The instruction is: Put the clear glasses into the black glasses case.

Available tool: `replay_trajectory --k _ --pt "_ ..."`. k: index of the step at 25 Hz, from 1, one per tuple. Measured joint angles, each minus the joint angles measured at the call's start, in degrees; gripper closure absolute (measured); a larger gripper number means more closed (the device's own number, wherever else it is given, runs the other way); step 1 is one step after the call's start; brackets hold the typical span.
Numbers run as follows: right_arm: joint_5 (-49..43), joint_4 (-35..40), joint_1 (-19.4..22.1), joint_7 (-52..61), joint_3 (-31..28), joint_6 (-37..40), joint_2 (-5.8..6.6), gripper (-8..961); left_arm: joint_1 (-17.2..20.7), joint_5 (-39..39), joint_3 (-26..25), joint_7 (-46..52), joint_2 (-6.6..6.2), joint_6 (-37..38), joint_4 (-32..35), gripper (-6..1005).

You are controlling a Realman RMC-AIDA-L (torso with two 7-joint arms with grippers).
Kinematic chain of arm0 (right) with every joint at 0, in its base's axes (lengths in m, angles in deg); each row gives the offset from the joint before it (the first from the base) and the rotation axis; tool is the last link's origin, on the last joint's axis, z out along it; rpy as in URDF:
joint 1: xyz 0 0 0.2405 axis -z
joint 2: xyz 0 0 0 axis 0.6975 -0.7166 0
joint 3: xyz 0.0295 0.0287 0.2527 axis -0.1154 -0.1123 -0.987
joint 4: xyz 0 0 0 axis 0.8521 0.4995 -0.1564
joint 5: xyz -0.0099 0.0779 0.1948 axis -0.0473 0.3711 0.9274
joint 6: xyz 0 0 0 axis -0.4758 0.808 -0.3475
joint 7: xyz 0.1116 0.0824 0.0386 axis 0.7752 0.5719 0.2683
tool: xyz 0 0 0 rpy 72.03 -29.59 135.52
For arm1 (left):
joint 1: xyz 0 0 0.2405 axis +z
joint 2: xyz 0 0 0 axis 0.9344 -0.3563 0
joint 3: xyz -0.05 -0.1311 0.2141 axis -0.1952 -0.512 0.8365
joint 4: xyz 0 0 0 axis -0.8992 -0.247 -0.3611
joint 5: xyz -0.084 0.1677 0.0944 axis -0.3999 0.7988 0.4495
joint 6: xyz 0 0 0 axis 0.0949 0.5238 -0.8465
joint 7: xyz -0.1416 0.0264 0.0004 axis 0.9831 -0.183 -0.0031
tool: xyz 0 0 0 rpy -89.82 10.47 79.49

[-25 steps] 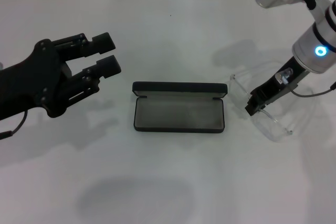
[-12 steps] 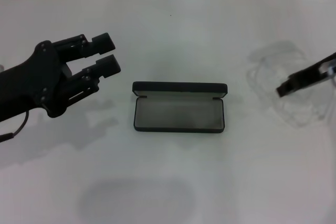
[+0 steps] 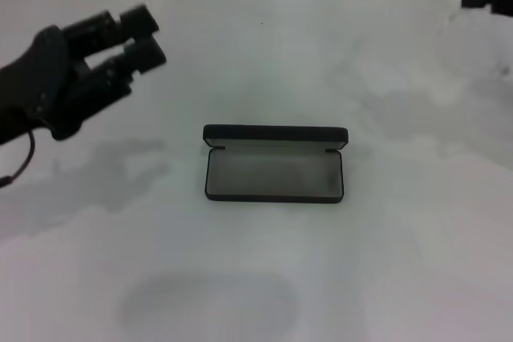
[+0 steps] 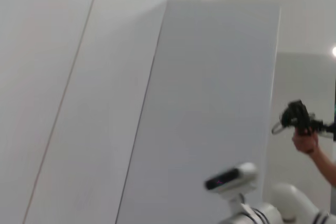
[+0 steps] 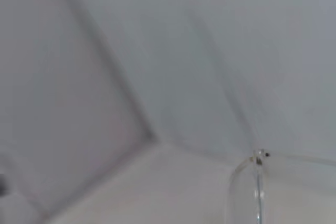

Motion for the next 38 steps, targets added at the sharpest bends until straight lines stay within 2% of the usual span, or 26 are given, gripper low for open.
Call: replay_trajectory --k 4,7,10,15,18,22,23,26,31,38 --pt "11.8 -0.4 3.6 -14.9 -0.9 6.8 -0.12 882 -2.1 -2.4 0.0 0.4 0.46 0.0 -0.2 591" --pt "15.4 -1.0 5.7 -24.3 4.1 9.1 -0.37 882 -3.2 -3.5 0.0 0.3 1.24 0.0 -0.6 594" --pt "14.9 -1.1 6.3 -31.1 11.3 9.6 -0.24 882 -4.3 -3.8 0.0 0.3 1.95 -0.1 -0.5 643" --pt "13.5 -2.2 5.4 -38.7 22.6 5.3 -0.32 883 -5.9 -3.8 0.3 1.1 2.22 -0.1 -1.1 726" --pt "13.0 -3.0 4.0 -41.5 27.2 2.9 -0.3 883 -6.2 -3.9 0.2 1.1 2.38 -0.2 -1.2 775" --pt "13.2 -3.0 2.9 -44.7 31.6 -0.4 -0.43 883 -7.1 -4.3 0.4 0.5 2.45 -0.2 -3.2 770" --pt "13.5 -2.9 2.7 -45.3 32.3 -1.1 -0.46 883 -7.5 -4.3 0.4 0.4 2.44 -0.3 -4.1 769" --pt "15.7 -2.9 1.9 -47.9 34.0 -2.7 -0.53 883 -8.0 -4.3 0.3 0.2 2.32 -0.3 -5.6 847" --pt "20.0 -3.5 0.8 -50.5 34.3 -3.1 -0.46 883 -8.1 -3.9 0.4 0.4 2.28 -0.3 -5.7 917" --pt "22.7 -4.5 0.1 -52.9 34.6 -3.8 -0.49 883 -8.1 -3.4 0.6 0.5 2.24 -0.2 -6.1 917"
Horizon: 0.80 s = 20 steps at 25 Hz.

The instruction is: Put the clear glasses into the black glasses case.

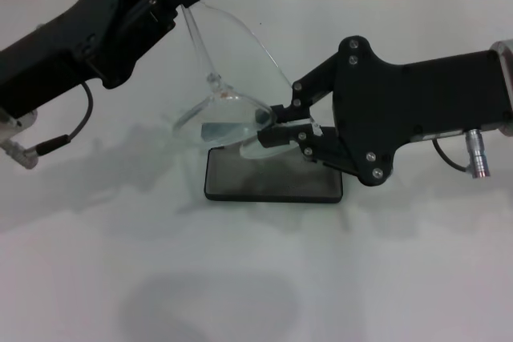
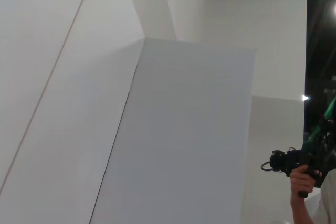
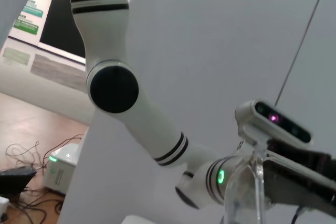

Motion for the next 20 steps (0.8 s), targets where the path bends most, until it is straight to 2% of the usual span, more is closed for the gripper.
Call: replay_trajectory --k 9,20 --pt "5.3 -3.4 -0.1 -3.4 -0.2 -0.2 0.06 884 -0.3 0.2 2.9 -0.3 -0.31 0.2 -0.2 917" --pt "5.8 -5.1 -0.1 -3.5 -0.3 -0.1 0.09 884 0.0 0.2 4.9 -0.5 -0.3 0.8 0.0 916"
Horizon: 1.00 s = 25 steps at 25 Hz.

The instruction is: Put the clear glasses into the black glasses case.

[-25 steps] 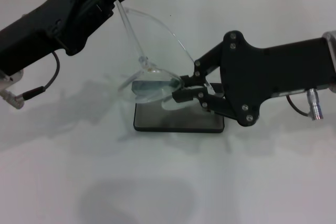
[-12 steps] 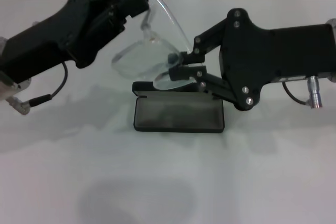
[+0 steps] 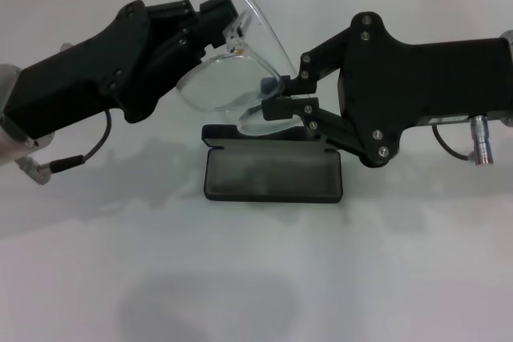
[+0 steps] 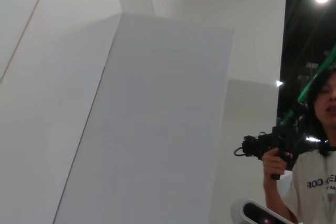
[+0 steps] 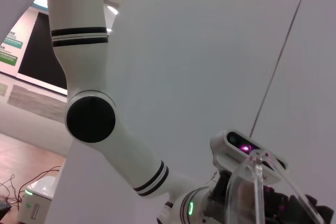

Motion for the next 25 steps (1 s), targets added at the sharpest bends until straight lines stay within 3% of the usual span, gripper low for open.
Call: replay_trajectory --k 9,18,25 --pt "0.9 -0.7 0.5 0.0 0.5 0.7 -0.07 884 0.4 -0.6 -3.6 -0.9 0.14 0.3 -2.2 916" --pt "1.6 -2.4 0.1 -0.1 0.5 0.8 -0.09 884 -1.0 -0.4 1.7 -1.1 0.11 2.2 -1.9 917" --pt "1.6 -3.0 0.0 -0.2 0.7 1.8 -0.05 885 -1.1 -2.1 1.3 -1.2 0.32 2.2 -2.4 917"
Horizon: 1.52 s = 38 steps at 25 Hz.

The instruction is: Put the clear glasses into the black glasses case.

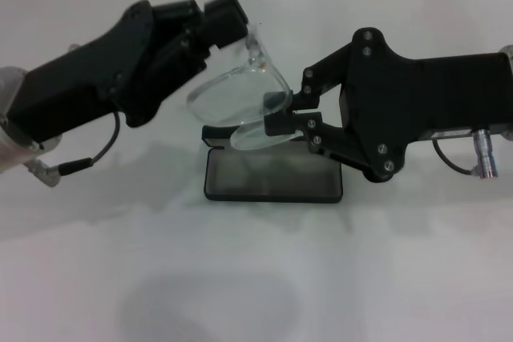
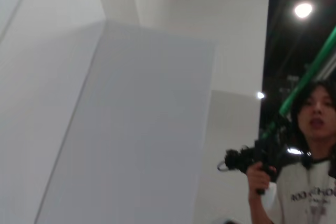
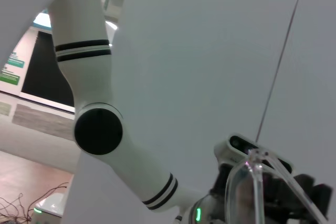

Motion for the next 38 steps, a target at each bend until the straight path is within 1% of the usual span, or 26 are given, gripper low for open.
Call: replay_trajectory --k 4,7,15,23,31,32,38 --pt "0.0 -0.4 -0.1 0.0 0.1 0.3 -0.04 885 0.1 -1.2 0.0 -0.2 -0.04 -0.2 -0.2 917" --pt "0.7 -2.1 -0.7 -0.4 0.3 0.3 -0.05 885 -0.1 -1.3 0.3 -0.2 -0.03 -0.1 -0.2 917" --pt "2.1 -6.3 -2.5 -2.1 0.6 0.3 -0.05 885 -1.3 -1.6 3.9 -0.2 0.09 0.0 -0.2 916" --pt "2.7 -6.8 -2.7 -2.2 0.6 0.3 -0.05 886 -1.6 -1.6 4.8 -0.2 0.14 0.1 -0.5 916" --pt "2.8 -6.9 -2.6 -2.3 0.6 0.4 -0.05 893 -1.3 -1.9 4.4 -1.2 0.14 0.1 -0.8 916" --pt "2.8 -6.9 -2.6 -2.3 0.6 0.4 -0.04 893 -1.1 -3.0 4.4 -1.9 0.1 0.1 -1.6 916" --pt "2.8 -6.9 -2.5 -2.3 0.6 1.4 -0.05 896 -1.1 -3.9 4.4 -2.9 -0.14 0.1 -3.1 917"
